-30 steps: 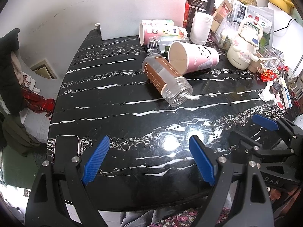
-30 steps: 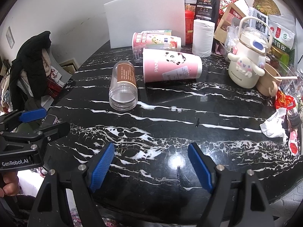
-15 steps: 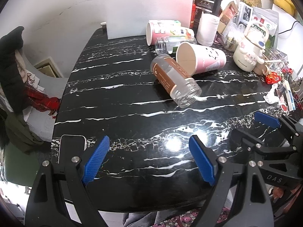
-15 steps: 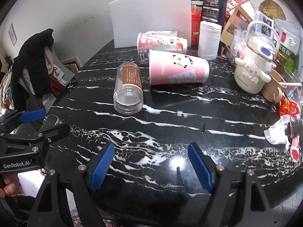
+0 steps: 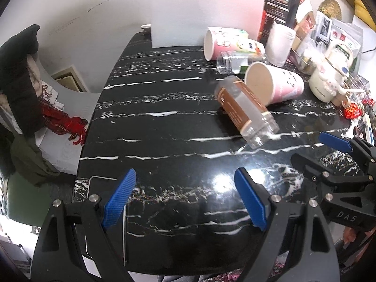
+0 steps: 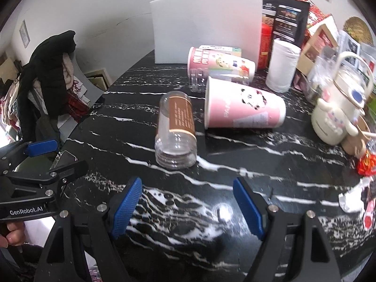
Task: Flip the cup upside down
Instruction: 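Move the open right gripper toward the clear brown-labelled jar, then close the right gripper around the middle of the jar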
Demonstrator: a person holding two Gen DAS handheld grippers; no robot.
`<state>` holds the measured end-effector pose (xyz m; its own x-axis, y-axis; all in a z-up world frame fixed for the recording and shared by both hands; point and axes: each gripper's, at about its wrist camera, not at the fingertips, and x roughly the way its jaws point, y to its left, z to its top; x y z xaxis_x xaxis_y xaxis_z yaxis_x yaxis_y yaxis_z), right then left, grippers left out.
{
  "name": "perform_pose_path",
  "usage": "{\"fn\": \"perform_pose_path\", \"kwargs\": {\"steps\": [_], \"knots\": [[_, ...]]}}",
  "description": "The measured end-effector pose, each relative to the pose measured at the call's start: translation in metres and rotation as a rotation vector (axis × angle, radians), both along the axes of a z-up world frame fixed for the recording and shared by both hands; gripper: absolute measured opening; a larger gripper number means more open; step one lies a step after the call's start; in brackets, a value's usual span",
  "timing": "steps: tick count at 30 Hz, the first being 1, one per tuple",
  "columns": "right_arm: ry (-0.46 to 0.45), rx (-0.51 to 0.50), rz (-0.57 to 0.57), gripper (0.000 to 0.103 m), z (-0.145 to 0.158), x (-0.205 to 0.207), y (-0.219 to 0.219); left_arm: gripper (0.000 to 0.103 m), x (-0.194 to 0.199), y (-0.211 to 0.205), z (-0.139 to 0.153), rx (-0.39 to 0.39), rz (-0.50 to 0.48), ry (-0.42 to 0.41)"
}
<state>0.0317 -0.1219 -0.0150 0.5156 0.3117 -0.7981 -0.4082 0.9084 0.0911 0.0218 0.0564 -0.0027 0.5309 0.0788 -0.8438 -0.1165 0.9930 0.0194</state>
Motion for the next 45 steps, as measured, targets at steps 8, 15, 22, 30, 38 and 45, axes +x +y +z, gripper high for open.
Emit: {"fn": "perform_pose_path", "kwargs": {"steps": [8,15,22,30,38,45], "knots": [[0.019,-0.004,0.04,0.08,-0.005,0.032,0.025,0.085,0.023,0.021,-0.006,0.003,0.033,0.015],[0.059,-0.072,0.065,0.08,-0.016,0.063,0.054,0.085,0.043,0.038,-0.018,0.002,0.062,0.035],[0.138,-0.106,0.051,0.08,-0.037,0.089,0.071,0.085,0.057,0.051,-0.029,-0.006,0.075,0.054],[0.186,-0.128,0.034,0.08,-0.052,0.102,0.078,0.085,0.065,0.053,-0.041,-0.016,0.062,0.073],[0.233,-0.128,0.028,0.061,-0.065,0.104,0.08,0.085,0.065,0.054,-0.046,-0.019,0.06,0.081],[0.234,-0.113,0.047,0.06,-0.063,0.098,0.078,0.085,0.058,0.053,-0.043,-0.021,0.058,0.077]]}}
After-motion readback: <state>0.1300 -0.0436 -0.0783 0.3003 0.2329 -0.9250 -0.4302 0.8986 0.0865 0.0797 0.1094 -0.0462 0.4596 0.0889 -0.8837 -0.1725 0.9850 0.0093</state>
